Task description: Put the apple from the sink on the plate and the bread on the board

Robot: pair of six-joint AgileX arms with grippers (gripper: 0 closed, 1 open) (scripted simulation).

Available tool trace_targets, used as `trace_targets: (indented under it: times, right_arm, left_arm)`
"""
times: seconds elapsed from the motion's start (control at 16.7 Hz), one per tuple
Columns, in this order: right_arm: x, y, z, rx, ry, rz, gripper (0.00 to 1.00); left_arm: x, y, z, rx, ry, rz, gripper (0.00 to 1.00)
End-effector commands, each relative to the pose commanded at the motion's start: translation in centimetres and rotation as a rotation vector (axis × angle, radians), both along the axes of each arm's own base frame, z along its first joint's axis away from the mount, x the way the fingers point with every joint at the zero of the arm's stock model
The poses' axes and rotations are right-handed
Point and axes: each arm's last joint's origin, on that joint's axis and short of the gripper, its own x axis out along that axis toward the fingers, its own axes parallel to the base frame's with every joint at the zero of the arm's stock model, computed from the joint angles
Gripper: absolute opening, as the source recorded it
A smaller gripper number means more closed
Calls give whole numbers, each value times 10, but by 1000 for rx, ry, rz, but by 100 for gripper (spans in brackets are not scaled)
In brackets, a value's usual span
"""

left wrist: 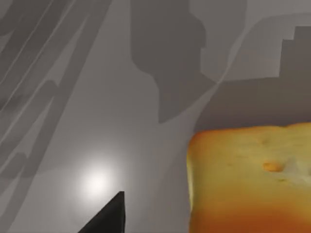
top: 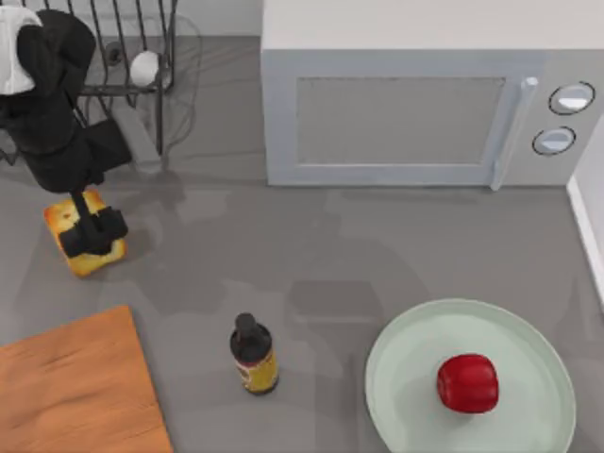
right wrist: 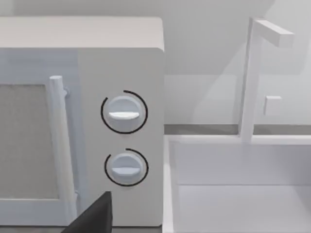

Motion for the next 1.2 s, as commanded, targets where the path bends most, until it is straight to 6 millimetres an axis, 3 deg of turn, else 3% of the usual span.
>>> trace_targets:
  times: [0.6,1.08,1.14,1.2]
  right_arm:
    - [0,0,0,0,0,0,100]
    - [0,0,0,0,0,0,100]
    - [0,0,0,0,0,0,100]
    - [0,0,0,0,0,0,100]
  left_arm:
    - [0,0,0,0,0,0,2]
    - [0,0,0,0,0,0,0]
    - [5,0,26,-12,-97,-1,0]
    - [5,0,27,-12,-97,-1,0]
